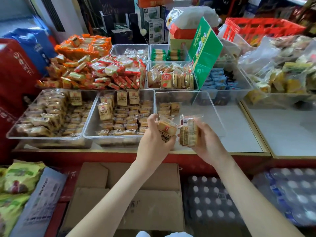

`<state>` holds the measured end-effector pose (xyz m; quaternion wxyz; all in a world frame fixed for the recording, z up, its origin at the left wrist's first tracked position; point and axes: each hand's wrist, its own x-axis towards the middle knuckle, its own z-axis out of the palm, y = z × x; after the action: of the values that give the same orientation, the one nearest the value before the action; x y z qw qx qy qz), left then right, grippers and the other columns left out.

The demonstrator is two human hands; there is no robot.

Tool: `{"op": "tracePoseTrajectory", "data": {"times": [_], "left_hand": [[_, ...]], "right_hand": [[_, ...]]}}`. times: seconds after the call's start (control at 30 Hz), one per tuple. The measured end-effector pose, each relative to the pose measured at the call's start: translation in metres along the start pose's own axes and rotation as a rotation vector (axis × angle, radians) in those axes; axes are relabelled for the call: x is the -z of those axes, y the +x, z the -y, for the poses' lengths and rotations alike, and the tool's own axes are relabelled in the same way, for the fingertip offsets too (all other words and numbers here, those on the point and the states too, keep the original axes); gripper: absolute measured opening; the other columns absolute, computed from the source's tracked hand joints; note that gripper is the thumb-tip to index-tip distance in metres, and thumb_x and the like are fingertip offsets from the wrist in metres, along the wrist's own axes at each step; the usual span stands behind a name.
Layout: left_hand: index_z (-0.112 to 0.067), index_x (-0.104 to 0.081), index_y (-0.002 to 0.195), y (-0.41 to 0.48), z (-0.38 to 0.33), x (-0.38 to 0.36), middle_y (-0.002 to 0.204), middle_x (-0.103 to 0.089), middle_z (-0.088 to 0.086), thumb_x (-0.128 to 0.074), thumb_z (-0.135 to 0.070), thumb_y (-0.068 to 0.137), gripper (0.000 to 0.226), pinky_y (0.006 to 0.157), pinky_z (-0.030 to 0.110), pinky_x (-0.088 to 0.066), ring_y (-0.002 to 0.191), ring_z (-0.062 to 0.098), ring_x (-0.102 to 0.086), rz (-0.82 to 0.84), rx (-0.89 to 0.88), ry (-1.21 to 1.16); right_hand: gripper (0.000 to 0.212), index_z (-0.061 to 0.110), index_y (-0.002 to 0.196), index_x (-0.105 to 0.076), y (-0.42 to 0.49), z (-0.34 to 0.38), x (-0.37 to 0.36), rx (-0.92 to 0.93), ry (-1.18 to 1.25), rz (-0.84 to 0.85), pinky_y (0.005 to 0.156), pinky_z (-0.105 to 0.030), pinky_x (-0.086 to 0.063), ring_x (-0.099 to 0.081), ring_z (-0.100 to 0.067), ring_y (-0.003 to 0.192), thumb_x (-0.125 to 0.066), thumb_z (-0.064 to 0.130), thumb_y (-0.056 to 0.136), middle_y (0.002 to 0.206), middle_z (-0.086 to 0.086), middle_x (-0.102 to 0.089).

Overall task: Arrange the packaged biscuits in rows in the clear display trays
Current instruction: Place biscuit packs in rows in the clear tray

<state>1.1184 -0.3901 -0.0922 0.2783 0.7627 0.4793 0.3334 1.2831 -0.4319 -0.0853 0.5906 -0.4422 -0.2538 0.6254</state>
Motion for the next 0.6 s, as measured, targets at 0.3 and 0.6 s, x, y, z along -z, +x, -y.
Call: {"op": "tracePoseTrajectory", "data": {"times": [0.3,0.6], "left_hand": [[-0.015,-0.063,0.109,-0.002,0.006,0.024,0.099,-0.073,0.009,-0.070,-0.029,0.088,0.026,0.078,0.035,-0.058,0.085,0.020,-0.070,0.103,0.837,-1.032],[0.005,-0.050,0.126,0.000,0.013,0.032,0.103,-0.060,0.026,-0.072,-0.038,0.087,0.062,0.052,0.034,-0.059,0.067,0.032,-0.072,0.019,1.252,-1.566]], "right_hand": [[0.047,0.004,0.123,-0.057,0.005,-0.005,-0.008,-0.108,0.062,0.206,0.096,-0.042,-0.052,-0.057,-0.034,0.112,-0.070,0.025,0.083,0.124,-0.027,-0.056],[0.049,0.000,0.114,-0.052,0.008,-0.007,-0.027,-0.511,0.588,-0.276,0.075,-0.044,-0.056,-0.059,-0.033,0.093,-0.075,0.025,0.079,0.106,-0.022,-0.058]]}}
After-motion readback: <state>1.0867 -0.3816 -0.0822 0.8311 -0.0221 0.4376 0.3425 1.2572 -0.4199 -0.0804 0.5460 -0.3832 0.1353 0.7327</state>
